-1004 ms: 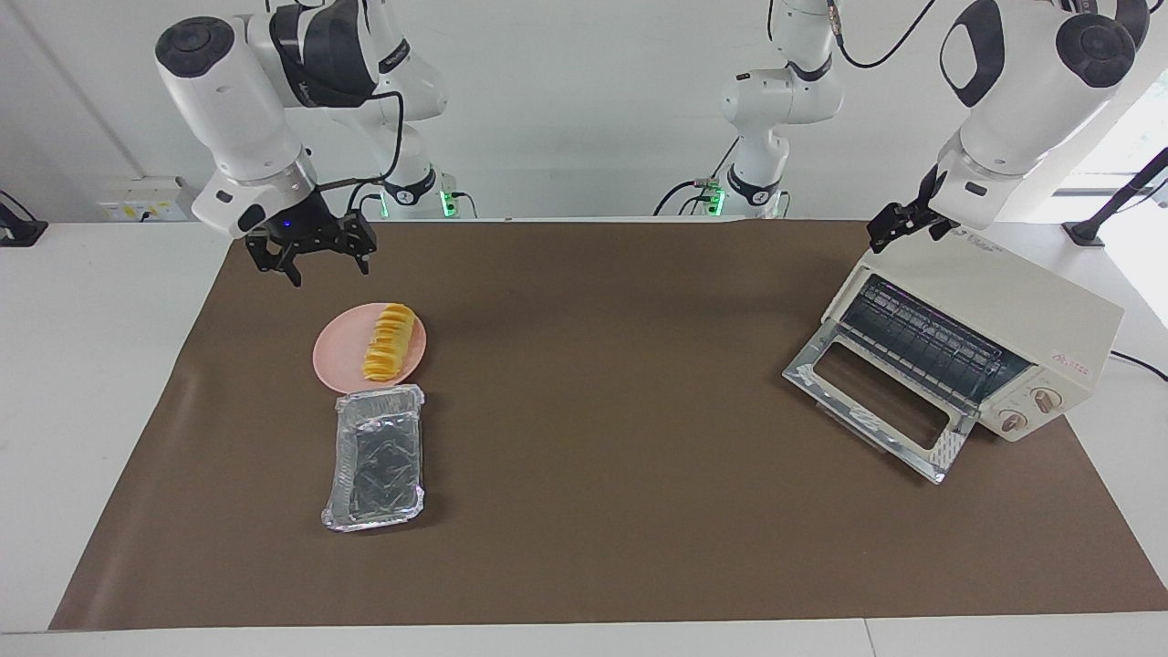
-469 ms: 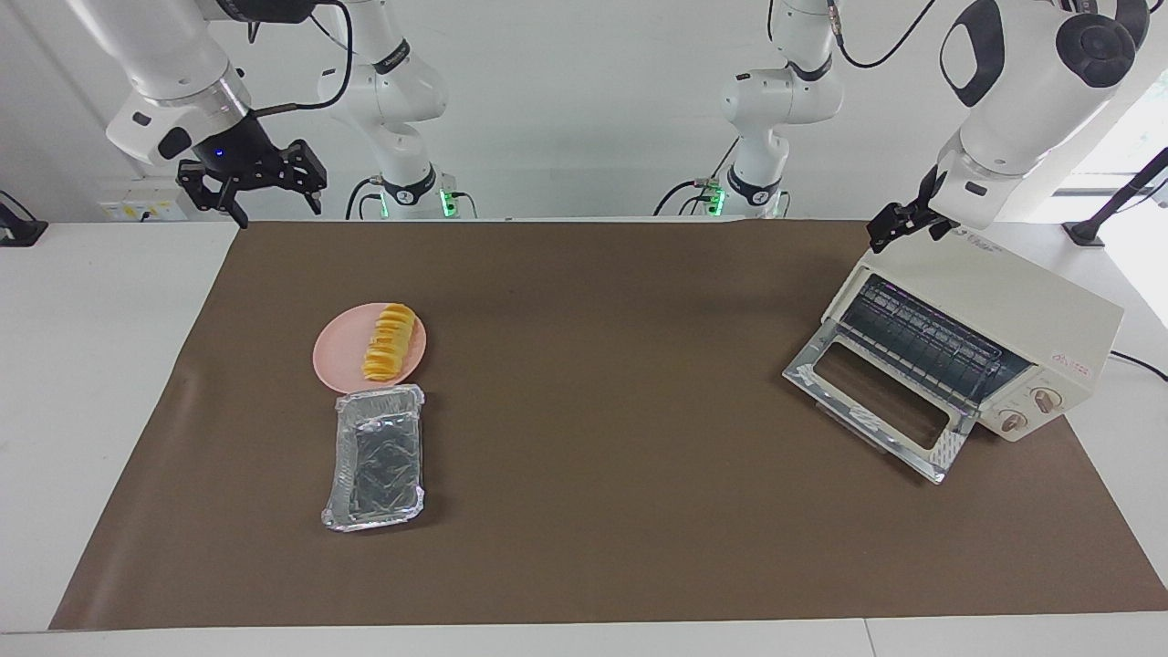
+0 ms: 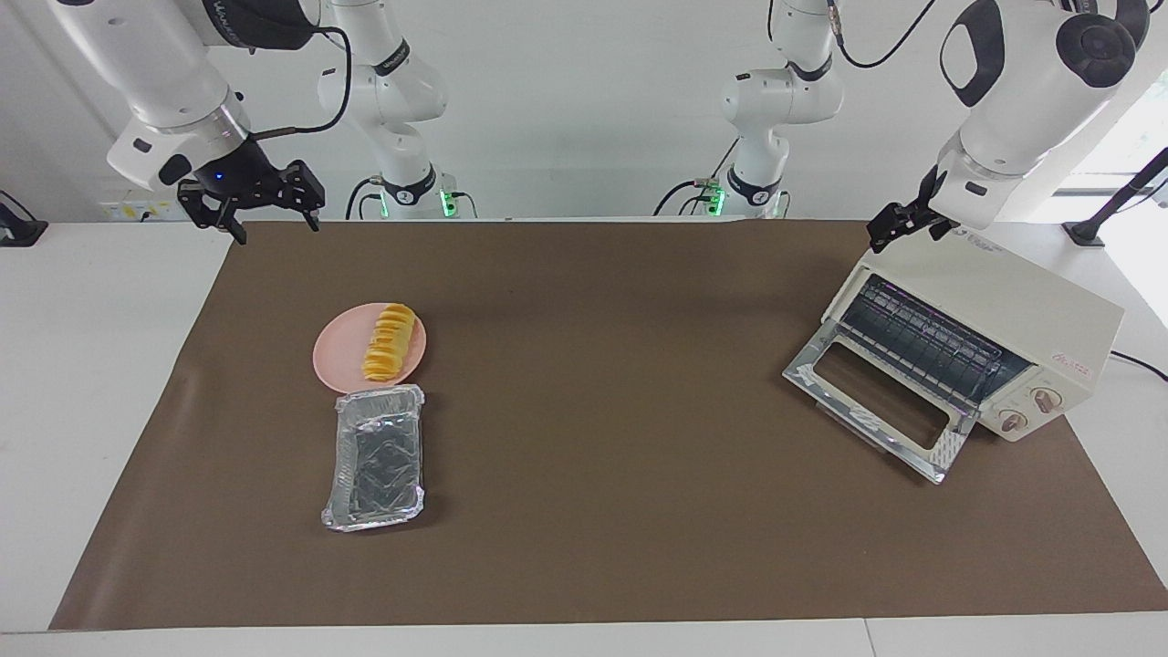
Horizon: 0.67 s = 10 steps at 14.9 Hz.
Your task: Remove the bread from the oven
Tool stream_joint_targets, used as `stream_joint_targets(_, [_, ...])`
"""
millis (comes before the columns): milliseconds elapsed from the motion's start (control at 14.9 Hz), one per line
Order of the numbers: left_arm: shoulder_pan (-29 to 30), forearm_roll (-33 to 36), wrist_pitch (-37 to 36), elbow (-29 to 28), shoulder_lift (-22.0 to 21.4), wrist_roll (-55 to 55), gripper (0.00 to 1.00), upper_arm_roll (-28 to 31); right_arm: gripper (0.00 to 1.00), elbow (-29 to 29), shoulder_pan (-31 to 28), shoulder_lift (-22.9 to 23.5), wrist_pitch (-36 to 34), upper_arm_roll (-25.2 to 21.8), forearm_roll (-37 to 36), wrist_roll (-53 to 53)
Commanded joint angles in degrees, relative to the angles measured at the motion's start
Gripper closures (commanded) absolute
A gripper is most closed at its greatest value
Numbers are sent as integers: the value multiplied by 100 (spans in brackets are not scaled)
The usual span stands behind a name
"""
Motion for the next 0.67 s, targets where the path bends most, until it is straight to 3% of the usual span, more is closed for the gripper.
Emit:
stream_joint_targets(0, [70, -87, -55, -23, -99, 18, 0, -27, 0, 10, -77, 1, 211, 35, -92, -89])
stream_joint_targets(602, [70, -87, -55, -14, -99, 18, 0, -27, 0, 10, -86, -16, 264, 35, -93, -71])
